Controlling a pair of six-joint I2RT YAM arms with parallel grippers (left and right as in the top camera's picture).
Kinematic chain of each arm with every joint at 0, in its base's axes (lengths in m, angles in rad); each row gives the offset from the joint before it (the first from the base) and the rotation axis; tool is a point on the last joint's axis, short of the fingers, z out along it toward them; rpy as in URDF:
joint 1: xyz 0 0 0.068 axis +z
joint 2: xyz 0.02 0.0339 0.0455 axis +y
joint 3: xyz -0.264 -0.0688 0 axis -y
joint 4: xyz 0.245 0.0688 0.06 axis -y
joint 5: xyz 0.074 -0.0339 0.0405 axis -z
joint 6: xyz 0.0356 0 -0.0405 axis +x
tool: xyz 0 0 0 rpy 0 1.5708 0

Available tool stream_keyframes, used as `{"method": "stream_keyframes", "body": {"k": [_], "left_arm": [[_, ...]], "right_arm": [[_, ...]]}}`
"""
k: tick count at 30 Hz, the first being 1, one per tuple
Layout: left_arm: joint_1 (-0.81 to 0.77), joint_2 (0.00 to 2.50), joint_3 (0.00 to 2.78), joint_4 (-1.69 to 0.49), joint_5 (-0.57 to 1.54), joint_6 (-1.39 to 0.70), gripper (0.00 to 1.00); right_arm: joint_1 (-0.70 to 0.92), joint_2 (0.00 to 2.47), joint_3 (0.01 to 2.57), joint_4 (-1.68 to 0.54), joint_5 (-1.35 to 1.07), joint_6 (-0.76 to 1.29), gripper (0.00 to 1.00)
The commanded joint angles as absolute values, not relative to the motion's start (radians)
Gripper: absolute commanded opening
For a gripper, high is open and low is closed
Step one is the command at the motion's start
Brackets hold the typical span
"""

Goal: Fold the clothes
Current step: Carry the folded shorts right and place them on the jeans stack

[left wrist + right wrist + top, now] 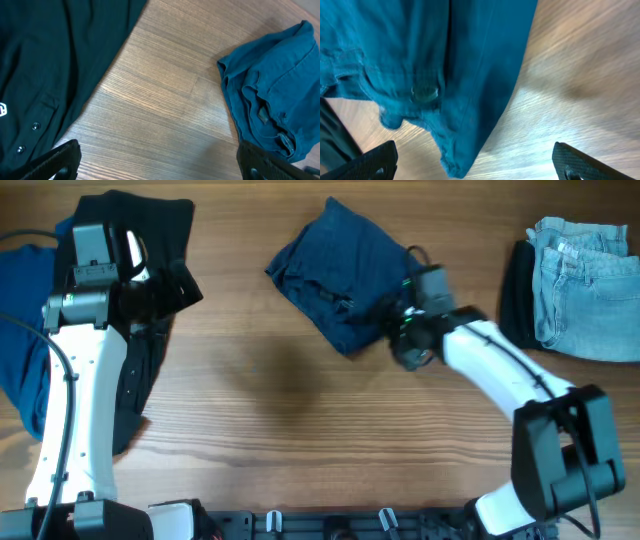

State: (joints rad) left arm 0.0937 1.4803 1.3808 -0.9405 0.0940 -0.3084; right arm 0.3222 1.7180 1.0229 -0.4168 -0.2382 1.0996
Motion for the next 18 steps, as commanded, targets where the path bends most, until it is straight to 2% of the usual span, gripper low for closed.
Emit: {"method": "stream_keyframes", "body": {"k": [1, 6, 12, 18], "left_arm": [[0.098, 1.486, 1.375, -0.96, 0.089, -0.292, 1.0], [0.098, 1.486, 1.375, -0.987, 0.088, -0.292, 1.0], [0.098, 1.486, 1.375, -0.988, 0.088, -0.291, 1.0], [0.098, 1.486, 1.375, -0.987, 0.088, -0.266, 1.0]], "right_arm": [[0.416, 1.731, 0.994, -0.356, -0.057, 1.388, 1.0], [0.451, 1.768, 0.946, -0.21, 0.027, 1.502, 1.0], [0.451, 1.894, 0.946, -0.035, -0.014, 1.504, 1.0], [0.442, 1.912, 0.946, 0.089, 0.101, 1.483, 1.0]]}}
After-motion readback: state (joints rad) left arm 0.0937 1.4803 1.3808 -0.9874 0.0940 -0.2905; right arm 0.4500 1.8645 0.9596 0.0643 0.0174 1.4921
